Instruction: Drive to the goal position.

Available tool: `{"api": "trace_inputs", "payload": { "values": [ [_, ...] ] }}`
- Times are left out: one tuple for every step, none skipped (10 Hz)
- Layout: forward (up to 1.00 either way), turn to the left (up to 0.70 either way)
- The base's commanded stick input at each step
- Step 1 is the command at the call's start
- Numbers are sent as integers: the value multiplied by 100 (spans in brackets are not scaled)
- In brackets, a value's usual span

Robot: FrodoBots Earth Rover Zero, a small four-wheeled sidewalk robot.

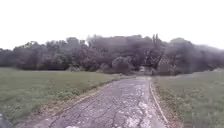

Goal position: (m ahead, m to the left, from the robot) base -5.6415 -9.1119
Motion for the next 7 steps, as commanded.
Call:
{"api": "trace_inputs", "payload": {
  "values": [
    [0,-45],
    [0,-45],
    [0,-45],
    [0,-45],
    [0,-45],
    [0,-45],
    [0,-45]
  ]
}}
